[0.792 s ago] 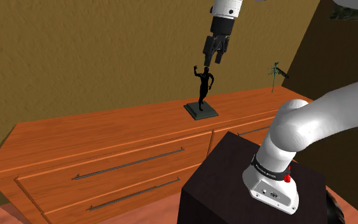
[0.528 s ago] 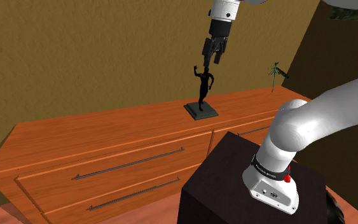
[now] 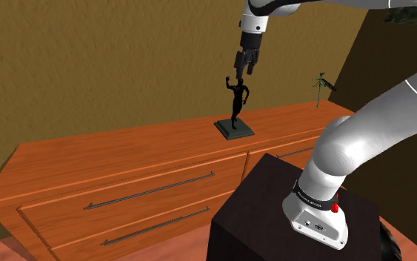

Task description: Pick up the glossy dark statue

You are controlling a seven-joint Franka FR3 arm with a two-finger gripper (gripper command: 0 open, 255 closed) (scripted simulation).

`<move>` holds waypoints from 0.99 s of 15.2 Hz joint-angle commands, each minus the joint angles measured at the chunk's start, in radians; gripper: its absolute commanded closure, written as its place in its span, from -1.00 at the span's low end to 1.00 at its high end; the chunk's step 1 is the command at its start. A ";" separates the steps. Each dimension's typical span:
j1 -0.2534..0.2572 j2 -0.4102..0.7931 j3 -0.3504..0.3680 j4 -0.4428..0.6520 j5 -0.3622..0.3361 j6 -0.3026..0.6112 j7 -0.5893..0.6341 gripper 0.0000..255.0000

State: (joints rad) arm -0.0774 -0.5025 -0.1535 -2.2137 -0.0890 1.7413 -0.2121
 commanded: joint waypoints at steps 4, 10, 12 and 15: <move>-0.024 0.138 -0.060 0.071 -0.045 0.071 -0.083 -1.00; -0.050 0.324 -0.124 0.199 -0.069 0.137 -0.180 -1.00; -0.061 0.389 -0.143 0.252 -0.069 0.154 -0.213 -1.00; -0.079 0.491 -0.168 0.340 -0.063 0.174 -0.263 -1.00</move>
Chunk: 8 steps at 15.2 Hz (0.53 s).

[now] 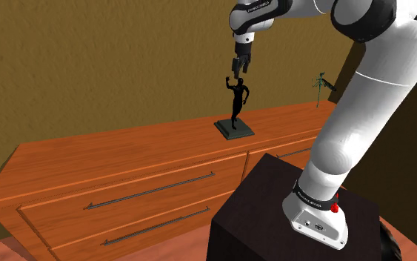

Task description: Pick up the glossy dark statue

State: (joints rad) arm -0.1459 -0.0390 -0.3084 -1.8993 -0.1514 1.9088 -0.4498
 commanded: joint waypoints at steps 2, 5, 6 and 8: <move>-0.025 0.098 -0.027 0.091 0.008 0.015 -0.058 -1.00; -0.039 0.157 -0.035 0.136 0.016 0.032 -0.083 -1.00; -0.039 0.158 -0.035 0.124 0.016 0.045 -0.081 -1.00; -0.040 0.163 -0.035 0.103 0.016 0.071 -0.078 -1.00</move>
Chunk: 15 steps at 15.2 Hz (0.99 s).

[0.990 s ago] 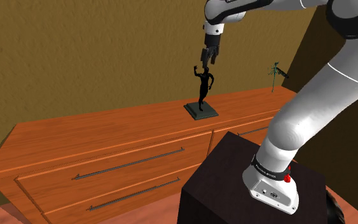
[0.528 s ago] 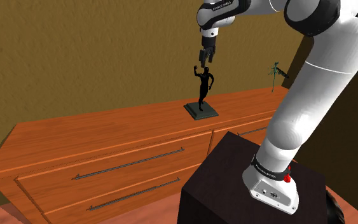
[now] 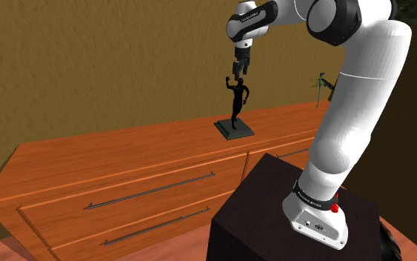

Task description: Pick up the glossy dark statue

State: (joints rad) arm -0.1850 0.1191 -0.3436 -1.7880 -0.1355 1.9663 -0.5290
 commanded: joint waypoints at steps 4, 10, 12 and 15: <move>-0.002 0.014 0.000 -0.045 0.001 0.059 0.006 -1.00; -0.001 0.014 0.000 -0.043 0.001 0.057 0.006 1.00; -0.002 0.015 0.000 -0.042 0.002 0.057 0.005 1.00; -0.001 0.014 0.000 -0.045 0.001 0.059 0.006 1.00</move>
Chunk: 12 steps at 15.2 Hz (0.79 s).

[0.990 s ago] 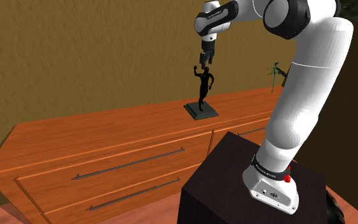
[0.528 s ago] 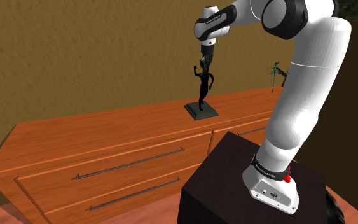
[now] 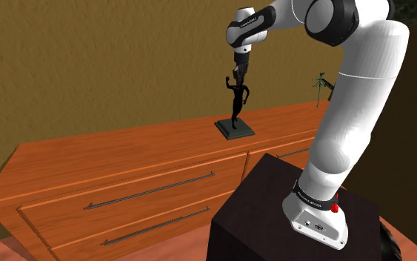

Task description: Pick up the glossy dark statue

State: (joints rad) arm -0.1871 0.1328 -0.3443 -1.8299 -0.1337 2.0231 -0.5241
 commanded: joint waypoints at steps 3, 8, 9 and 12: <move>0.001 -0.008 0.001 0.027 -0.001 -0.036 -0.003 1.00; 0.003 -0.017 0.001 0.083 -0.001 -0.100 -0.011 1.00; 0.003 -0.018 0.001 0.095 -0.001 -0.113 -0.012 1.00; 0.003 -0.021 0.001 0.132 0.000 -0.153 -0.018 1.00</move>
State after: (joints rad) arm -0.1853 0.1211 -0.3437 -1.7025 -0.1312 1.8823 -0.5417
